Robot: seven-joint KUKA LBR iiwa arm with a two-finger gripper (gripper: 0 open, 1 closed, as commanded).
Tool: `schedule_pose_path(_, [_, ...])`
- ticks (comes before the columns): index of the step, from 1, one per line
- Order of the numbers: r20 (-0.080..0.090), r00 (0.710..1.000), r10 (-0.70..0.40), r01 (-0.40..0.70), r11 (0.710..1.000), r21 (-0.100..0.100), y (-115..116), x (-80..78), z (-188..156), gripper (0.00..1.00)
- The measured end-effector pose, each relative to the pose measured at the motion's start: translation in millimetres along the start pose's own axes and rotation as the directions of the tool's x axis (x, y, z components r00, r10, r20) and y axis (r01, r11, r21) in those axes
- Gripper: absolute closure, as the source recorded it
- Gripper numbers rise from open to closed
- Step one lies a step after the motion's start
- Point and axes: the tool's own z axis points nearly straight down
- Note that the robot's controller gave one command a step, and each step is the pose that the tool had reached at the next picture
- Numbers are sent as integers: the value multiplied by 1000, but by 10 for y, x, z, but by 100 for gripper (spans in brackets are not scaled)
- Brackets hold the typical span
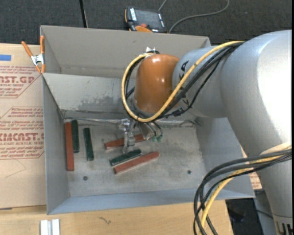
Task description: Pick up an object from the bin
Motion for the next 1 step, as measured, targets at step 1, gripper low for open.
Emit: schedule_pose_path(1, [6,1000,-23,23,1000,2,64,164,-1469,100])
